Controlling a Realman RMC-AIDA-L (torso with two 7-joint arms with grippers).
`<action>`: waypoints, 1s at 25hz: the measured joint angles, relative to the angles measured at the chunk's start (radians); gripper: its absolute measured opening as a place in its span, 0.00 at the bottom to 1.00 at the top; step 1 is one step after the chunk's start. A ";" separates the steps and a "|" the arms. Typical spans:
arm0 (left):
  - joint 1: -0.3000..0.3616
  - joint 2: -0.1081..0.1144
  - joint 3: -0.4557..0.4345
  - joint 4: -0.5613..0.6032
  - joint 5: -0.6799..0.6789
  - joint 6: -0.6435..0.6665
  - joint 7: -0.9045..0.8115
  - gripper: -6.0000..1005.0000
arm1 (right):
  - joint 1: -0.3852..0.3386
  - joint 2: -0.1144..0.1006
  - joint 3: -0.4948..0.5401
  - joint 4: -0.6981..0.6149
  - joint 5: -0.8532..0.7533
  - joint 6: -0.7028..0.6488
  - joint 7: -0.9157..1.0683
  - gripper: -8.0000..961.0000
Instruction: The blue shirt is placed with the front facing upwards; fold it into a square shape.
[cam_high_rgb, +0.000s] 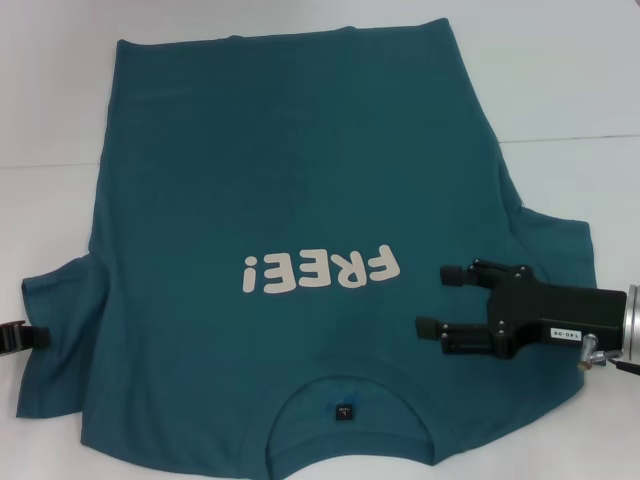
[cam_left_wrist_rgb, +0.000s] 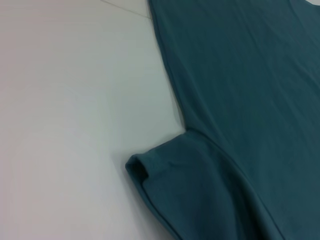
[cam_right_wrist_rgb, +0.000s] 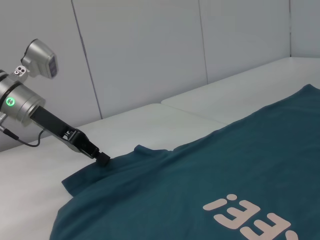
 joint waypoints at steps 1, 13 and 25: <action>0.000 0.000 0.001 0.001 0.000 0.000 0.000 0.11 | 0.000 0.000 0.000 0.000 0.000 0.000 0.000 0.97; 0.003 0.004 0.006 0.065 0.005 0.028 0.000 0.00 | 0.008 -0.001 0.000 -0.003 0.000 0.005 0.000 0.97; -0.041 0.043 0.006 0.146 0.051 0.108 -0.008 0.00 | 0.009 -0.002 0.014 -0.005 0.002 0.016 0.000 0.97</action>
